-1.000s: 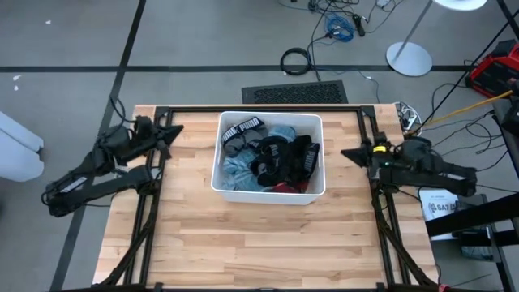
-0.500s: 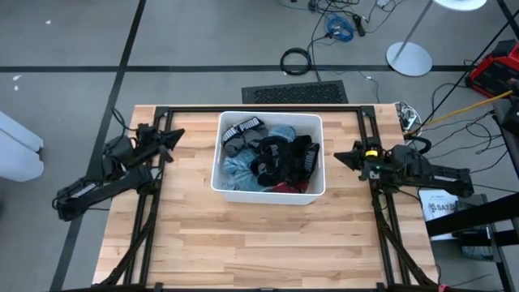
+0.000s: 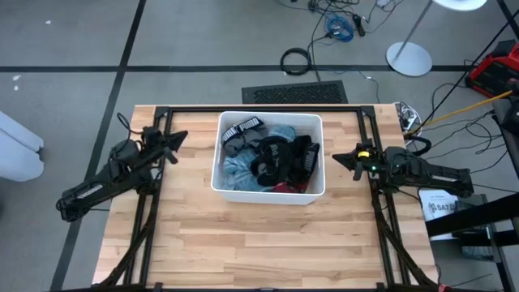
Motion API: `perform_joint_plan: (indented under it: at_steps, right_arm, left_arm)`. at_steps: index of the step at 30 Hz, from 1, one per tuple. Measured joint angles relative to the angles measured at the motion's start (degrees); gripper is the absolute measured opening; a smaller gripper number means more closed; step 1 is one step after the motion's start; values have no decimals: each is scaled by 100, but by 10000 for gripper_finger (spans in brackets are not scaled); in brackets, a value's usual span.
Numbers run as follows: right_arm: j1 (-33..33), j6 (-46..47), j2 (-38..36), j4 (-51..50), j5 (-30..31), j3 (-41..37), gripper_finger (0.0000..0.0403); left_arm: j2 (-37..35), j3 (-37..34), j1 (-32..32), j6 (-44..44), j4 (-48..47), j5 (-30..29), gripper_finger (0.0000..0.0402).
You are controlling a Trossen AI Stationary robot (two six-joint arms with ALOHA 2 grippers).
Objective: Sort clothes
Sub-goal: Return to Home Position
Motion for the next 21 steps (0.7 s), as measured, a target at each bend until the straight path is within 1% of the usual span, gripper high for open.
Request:
perform_joint_plan:
  at_steps: [3,5,8,11,13,16,18,21]
  right_arm:
    - [-1,79,0,-369,20,-5,0]
    - [-2,157,0,-423,-48,-5,0]
    - [0,145,-2,-348,-227,-5,0]
    - [0,122,-2,-176,-247,-71,0]
    - [0,69,-2,152,-311,-241,0]
    - [0,-85,-2,1373,-469,-689,0]
    - [0,-173,-2,2134,-662,-1036,0]
    - [5,-328,12,2103,-725,-1011,0]
  left_arm:
    - [-2,-274,0,-58,87,0,20]
    - [-2,-477,0,-167,134,10,20]
    - [-2,-813,0,-394,559,150,20]
    - [-4,-1125,-2,-509,1222,229,20]
    - [-4,-1192,-2,-509,1359,227,20]
    - [-4,-1192,-2,-415,1472,267,20]
    - [-4,-1192,2,-172,1414,539,20]
    - [0,-1192,-2,-10,1356,1029,20]
